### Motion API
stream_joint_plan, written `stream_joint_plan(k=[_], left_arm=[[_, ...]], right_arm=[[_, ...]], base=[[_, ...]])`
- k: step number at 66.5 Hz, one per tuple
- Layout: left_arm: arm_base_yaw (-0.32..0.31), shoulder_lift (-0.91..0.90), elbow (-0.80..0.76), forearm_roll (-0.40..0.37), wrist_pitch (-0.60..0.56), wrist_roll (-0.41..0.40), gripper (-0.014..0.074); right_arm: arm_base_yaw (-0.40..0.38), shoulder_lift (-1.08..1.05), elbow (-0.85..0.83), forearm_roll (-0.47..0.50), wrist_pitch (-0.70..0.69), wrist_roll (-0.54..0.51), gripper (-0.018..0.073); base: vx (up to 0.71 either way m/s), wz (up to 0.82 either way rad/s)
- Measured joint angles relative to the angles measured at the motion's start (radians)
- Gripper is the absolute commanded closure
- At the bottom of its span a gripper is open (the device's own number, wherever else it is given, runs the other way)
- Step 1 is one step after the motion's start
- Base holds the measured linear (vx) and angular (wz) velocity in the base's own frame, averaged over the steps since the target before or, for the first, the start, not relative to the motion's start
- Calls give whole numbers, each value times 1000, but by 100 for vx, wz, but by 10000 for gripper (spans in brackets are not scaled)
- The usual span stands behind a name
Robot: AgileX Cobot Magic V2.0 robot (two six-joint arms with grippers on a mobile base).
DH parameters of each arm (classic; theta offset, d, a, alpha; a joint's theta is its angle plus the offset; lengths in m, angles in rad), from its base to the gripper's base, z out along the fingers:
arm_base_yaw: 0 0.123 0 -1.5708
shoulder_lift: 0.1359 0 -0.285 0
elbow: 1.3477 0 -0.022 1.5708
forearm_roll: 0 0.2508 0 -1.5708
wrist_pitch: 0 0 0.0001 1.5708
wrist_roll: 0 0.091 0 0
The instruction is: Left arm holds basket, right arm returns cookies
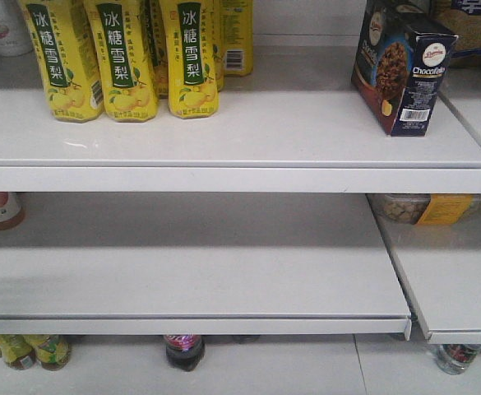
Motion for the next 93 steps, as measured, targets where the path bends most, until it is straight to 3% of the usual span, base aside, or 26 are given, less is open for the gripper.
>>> stream_joint_plan(k=[93], left_arm=[[0,0,0,0,0,-2,599]], right_arm=[[0,0,0,-18,17,-3,566]], base=[[0,0]])
